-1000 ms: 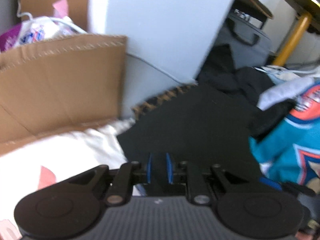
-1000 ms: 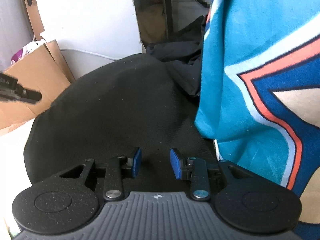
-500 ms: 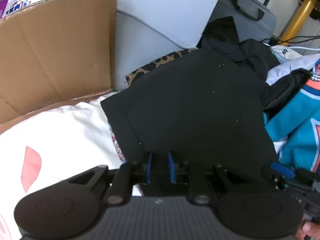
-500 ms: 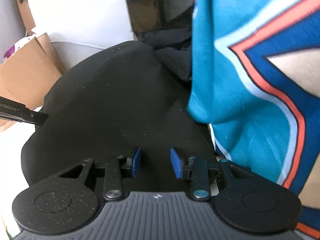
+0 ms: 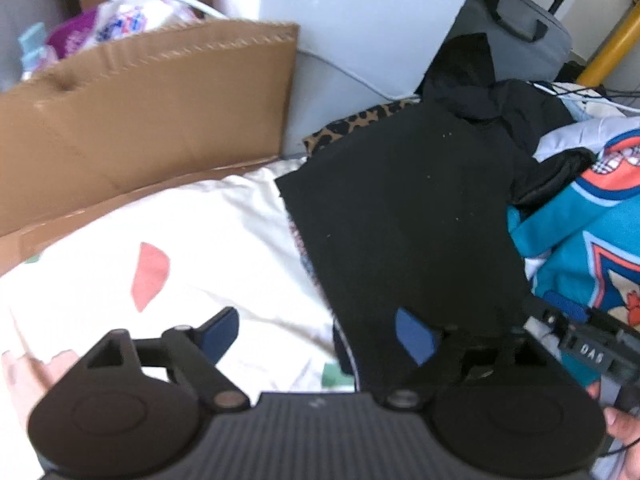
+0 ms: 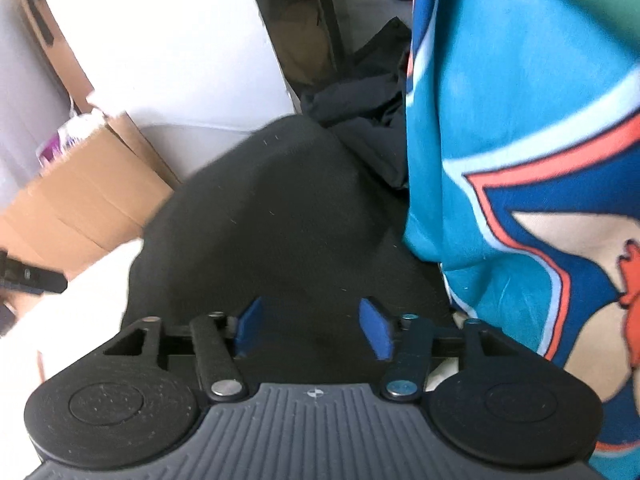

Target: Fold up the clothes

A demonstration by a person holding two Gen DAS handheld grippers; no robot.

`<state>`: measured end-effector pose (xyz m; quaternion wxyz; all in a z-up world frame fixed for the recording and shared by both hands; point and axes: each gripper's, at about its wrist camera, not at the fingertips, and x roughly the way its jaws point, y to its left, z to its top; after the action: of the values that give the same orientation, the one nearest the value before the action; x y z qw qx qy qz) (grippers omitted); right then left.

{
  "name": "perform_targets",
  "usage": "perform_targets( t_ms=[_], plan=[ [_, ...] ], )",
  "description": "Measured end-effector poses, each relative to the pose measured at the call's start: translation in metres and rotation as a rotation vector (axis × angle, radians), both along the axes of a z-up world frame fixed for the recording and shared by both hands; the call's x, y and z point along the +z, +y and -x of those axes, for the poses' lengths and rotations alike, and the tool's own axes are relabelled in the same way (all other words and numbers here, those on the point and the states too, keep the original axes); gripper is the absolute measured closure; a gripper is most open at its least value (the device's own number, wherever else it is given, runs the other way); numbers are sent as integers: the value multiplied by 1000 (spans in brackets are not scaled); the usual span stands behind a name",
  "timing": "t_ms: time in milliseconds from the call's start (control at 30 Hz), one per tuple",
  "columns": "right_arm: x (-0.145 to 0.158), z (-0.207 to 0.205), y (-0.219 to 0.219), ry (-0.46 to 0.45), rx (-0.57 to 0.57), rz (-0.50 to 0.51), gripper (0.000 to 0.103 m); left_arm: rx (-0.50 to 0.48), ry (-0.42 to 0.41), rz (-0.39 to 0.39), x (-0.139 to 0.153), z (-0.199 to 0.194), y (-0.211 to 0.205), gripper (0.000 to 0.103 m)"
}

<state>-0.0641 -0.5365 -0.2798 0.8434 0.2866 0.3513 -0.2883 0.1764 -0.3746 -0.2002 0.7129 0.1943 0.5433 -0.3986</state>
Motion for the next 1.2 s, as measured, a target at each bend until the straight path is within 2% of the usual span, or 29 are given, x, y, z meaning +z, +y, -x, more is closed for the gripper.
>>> perform_targets(
  t_ms=[33,100,167,200,333,500,633,800,933,1200],
  plan=[
    [7,1,2,-6,-2,-17,33,5,1,0,8,0,5,8],
    [21,0,3,-20,-10,-45,13,25,-18,-3,26,-1,17,5],
    [32,-1,5,-38,-31,-86,7,63,-61,-24,45,-2,29,4],
    [38,-1,6,-49,-48,-112,7,98,-73,-37,54,-3,37,3],
    [61,-6,17,-64,-69,-188,5,200,-32,-44,90,-6,66,3],
    [95,-12,36,-14,-69,-211,1,236,-66,-24,137,-2,101,1],
    [121,-11,55,21,-37,-208,1,270,-60,-52,160,-2,130,1],
    [152,-6,73,33,-36,-212,1,301,-93,-87,195,-7,169,1],
    [176,-6,81,77,-32,-226,1,384,-80,-100,222,-15,208,1],
    [237,-4,105,85,48,-218,1,508,-73,-93,279,-13,285,0]
  ],
)
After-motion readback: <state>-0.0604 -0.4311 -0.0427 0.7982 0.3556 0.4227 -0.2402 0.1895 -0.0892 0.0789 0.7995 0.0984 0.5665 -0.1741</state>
